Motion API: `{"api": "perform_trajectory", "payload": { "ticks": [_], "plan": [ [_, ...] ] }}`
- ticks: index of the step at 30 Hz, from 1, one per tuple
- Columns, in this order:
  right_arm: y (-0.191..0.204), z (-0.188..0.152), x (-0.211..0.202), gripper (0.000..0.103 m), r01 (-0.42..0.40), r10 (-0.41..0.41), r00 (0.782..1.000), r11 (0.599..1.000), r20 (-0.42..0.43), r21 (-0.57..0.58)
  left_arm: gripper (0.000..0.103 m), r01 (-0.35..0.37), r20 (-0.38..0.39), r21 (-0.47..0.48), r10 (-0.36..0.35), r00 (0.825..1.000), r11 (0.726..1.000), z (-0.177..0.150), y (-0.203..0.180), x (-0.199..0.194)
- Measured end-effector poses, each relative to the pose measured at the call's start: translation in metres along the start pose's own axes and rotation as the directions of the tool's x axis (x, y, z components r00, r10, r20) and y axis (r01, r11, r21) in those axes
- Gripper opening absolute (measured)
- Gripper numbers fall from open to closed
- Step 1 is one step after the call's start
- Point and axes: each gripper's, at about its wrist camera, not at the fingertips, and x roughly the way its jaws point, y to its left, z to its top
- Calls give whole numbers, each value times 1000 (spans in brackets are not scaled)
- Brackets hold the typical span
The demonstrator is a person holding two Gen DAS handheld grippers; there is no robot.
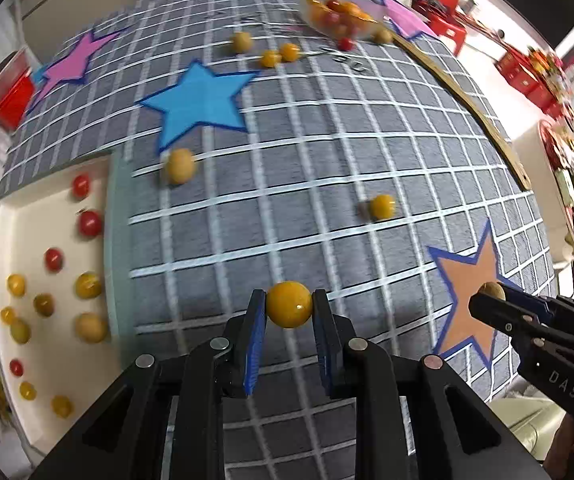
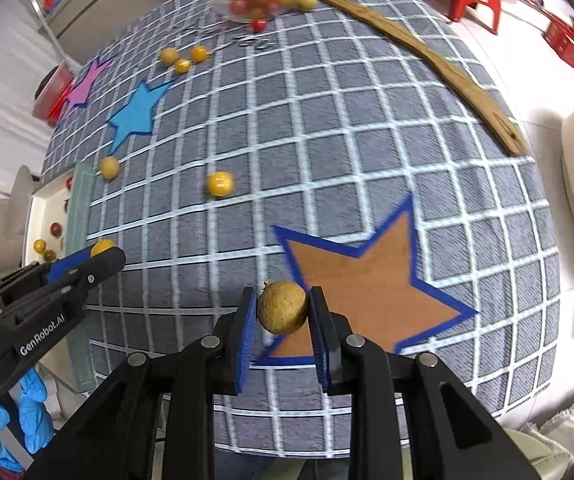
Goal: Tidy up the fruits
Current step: 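Carry both tomatoes over the white tray and open both tools to drop them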
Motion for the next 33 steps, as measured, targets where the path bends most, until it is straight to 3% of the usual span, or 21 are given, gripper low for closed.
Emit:
{"api": "perform_trajectory", "payload": {
  "ticks": [11,21,27,33],
  "plan": [
    [97,12,11,28,-71,68,997,981,-25,-181,24,-71,33,-164,78,996,984,-38,88,-26],
    [200,4,30,28,-151,128,988,926,-88,-347,24,-165,7,-350,179,984,922,-85,187,-34],
    [248,-8,54,28,-183,131,980,891,-152,-416,24,-190,-23,-379,196,980,905,-95,220,-19],
    [272,-19,78,28,-183,101,975,868,-196,-462,24,-194,-38,-369,194,980,909,-96,231,-6]
  ]
}}
